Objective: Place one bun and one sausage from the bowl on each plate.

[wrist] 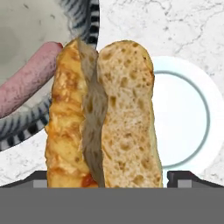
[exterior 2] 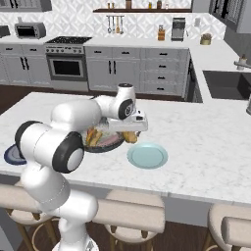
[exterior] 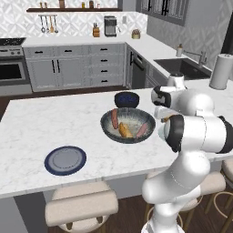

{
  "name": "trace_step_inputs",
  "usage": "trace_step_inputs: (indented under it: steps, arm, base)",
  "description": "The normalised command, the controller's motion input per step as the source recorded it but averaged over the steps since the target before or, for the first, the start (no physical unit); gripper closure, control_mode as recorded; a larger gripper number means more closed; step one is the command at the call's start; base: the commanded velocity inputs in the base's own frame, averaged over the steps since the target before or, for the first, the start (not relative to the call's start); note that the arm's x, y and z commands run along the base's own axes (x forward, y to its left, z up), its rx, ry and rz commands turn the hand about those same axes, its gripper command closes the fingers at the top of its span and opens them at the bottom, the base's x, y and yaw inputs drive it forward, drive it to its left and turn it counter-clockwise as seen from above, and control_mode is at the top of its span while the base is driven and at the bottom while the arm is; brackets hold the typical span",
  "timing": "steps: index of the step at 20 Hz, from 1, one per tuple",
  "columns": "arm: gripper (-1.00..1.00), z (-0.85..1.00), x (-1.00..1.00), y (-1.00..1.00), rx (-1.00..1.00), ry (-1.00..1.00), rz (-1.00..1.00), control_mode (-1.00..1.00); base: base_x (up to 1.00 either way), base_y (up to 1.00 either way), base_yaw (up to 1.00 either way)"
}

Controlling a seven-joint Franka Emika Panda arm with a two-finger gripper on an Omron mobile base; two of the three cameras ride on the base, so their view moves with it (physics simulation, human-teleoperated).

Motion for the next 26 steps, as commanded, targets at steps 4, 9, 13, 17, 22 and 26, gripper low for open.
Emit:
trace_step_inputs:
  steps: [4,9,13,17,22,26]
  arm:
    - [1.00,-0.52,0.04,-0.35,0.16,0.01,-0.01,-1.00]
    - [1.00,-0.63,0.05,-0.15,0.04,-0.03,-0.02,-1.00]
    - [1.00,-0.49,0.11,0.00,0.00,-0.15,0.00,-1.00]
    - [1.00,-0.56,0.08,0.02,-0.02,-0.16,-0.01,-1.00]
    - [1.00,-0.17,0.07,-0.07,0.00,-0.08,-0.01,-1.00]
    - [-1.00,0.00,0.27,-0.04,0.00,0.00,0.00,-1.00]
  base:
    - [0.00,0.00,0.00]
    - [0.00,0.00,0.00]
    - [0.00,0.00,0.00]
    - [0.00,0.00,0.00]
    - [0.00,0.00,0.00]
    - [0.00,0.00,0.00]
